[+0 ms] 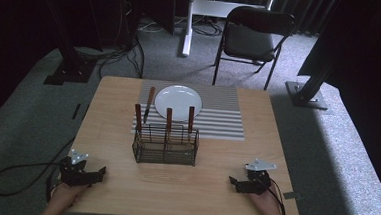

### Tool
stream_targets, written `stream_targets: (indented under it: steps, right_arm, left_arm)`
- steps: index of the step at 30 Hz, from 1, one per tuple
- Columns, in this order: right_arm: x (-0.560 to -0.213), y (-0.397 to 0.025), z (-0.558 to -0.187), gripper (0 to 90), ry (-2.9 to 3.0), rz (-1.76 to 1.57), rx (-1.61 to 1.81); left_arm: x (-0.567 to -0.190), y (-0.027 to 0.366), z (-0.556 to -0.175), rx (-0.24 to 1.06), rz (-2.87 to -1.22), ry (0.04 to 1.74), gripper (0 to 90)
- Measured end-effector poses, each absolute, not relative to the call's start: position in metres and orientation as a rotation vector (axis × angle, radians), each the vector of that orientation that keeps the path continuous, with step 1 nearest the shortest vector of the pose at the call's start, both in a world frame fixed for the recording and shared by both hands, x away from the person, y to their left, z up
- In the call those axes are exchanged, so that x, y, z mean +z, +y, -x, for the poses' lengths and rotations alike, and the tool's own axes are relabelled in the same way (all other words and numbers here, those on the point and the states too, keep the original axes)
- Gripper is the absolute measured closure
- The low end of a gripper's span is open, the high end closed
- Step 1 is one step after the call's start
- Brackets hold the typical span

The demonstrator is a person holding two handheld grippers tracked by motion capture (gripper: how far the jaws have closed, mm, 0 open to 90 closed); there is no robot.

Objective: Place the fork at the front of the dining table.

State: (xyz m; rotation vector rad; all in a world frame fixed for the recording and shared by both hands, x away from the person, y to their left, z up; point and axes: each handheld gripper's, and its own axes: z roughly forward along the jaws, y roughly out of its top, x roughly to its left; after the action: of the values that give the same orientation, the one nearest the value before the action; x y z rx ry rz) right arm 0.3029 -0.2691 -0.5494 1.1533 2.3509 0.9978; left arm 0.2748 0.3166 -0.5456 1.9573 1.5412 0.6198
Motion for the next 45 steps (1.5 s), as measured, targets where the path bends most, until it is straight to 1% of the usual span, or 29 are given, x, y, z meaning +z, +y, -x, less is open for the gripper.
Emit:
stream_targets:
  steps: [19, 22, 30, 45]
  right_arm:
    - [-0.549, -0.270, -0.302, 11.9, 2.373, -1.136, 0.995]
    - [-0.547, -0.268, -0.305, 13.4, 2.386, -1.130, 0.987]
    - [-0.544, -0.257, -0.305, 13.7, 2.402, -1.158, 0.946]
    - [-0.535, -0.258, -0.304, 17.0, 2.387, -1.231, 1.010]
  left_arm:
    - [-0.546, 0.316, -0.274, 0.624, -1.950, 1.540, 1.1]
    - [-0.546, 0.316, -0.274, 0.625, -1.950, 1.540, 1.1]
    - [-0.546, 0.316, -0.274, 0.625, -1.951, 1.540, 1.1]
    - [-0.546, 0.316, -0.274, 0.626, -1.949, 1.542, 1.2]
